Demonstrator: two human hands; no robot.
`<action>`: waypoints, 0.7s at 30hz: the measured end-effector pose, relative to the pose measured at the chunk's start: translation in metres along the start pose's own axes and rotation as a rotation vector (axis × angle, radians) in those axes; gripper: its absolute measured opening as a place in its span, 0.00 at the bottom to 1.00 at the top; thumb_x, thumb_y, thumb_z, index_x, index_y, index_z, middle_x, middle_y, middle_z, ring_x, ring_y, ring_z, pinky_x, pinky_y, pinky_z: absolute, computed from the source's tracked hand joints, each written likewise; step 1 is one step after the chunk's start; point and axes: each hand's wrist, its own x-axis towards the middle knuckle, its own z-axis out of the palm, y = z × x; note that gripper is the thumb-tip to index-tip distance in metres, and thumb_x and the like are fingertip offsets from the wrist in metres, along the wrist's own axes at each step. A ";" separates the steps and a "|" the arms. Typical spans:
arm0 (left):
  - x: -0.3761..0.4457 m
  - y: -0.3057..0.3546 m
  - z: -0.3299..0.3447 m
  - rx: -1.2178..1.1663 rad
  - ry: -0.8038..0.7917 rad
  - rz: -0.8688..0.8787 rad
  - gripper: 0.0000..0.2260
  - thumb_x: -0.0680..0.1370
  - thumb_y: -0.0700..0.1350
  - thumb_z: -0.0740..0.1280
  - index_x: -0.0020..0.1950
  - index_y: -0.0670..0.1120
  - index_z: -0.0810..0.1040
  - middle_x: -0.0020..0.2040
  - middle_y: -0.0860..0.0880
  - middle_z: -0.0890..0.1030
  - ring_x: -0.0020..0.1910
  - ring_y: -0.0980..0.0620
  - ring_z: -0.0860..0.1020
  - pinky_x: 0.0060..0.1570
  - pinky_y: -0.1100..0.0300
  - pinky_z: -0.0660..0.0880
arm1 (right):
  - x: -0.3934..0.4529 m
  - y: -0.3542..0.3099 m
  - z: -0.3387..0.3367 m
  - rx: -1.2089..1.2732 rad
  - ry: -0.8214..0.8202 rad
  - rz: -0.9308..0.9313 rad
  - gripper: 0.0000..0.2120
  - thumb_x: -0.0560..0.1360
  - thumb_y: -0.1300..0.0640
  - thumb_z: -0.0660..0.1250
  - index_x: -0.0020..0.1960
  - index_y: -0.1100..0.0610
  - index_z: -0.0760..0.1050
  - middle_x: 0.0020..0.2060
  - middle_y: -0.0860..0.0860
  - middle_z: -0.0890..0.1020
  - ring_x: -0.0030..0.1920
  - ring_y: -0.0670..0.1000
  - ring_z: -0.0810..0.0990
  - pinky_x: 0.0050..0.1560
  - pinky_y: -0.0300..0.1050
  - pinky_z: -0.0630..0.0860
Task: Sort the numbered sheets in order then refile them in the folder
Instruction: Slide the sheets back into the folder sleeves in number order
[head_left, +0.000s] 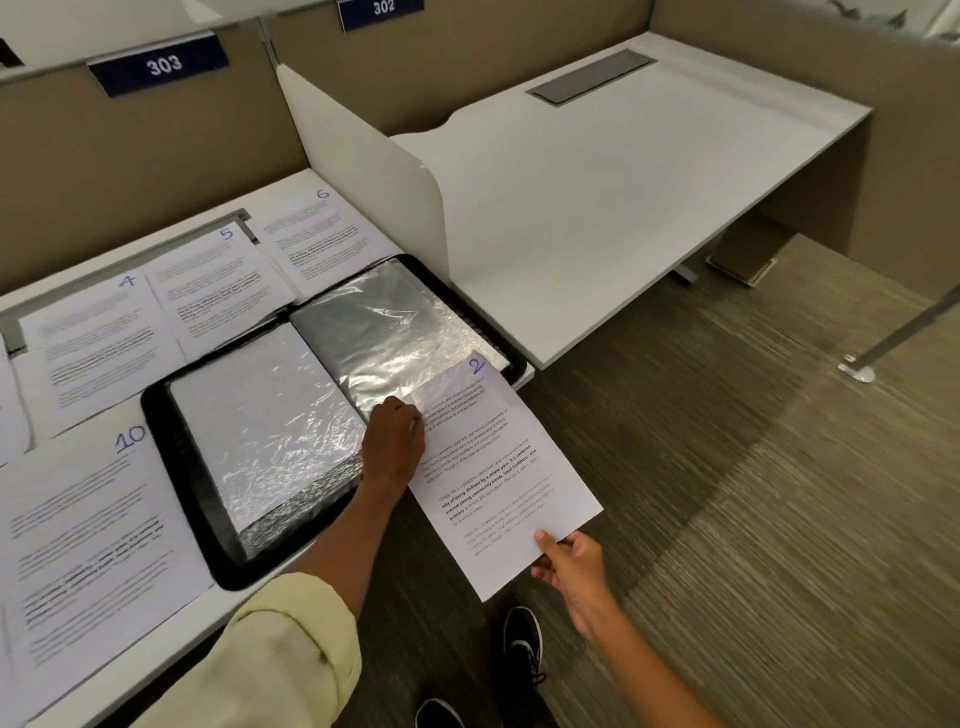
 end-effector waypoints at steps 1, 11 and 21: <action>0.000 0.001 0.000 -0.011 0.007 -0.002 0.06 0.77 0.40 0.67 0.44 0.40 0.82 0.44 0.45 0.78 0.46 0.46 0.74 0.41 0.52 0.73 | -0.001 -0.002 0.000 -0.001 0.001 -0.015 0.07 0.78 0.65 0.69 0.55 0.64 0.77 0.50 0.60 0.84 0.45 0.56 0.83 0.40 0.47 0.81; 0.003 0.005 -0.003 -0.008 0.020 -0.011 0.06 0.77 0.38 0.65 0.42 0.41 0.80 0.43 0.46 0.76 0.45 0.47 0.73 0.38 0.54 0.72 | 0.000 -0.031 0.007 -0.099 -0.055 -0.146 0.07 0.77 0.64 0.69 0.55 0.62 0.79 0.48 0.55 0.86 0.43 0.53 0.84 0.36 0.43 0.79; 0.011 0.017 0.007 -0.027 0.028 0.023 0.05 0.75 0.36 0.67 0.40 0.39 0.79 0.40 0.45 0.75 0.40 0.48 0.73 0.38 0.55 0.71 | 0.017 -0.048 0.028 -0.157 -0.077 -0.160 0.05 0.79 0.62 0.68 0.54 0.59 0.79 0.48 0.53 0.86 0.40 0.49 0.82 0.35 0.40 0.78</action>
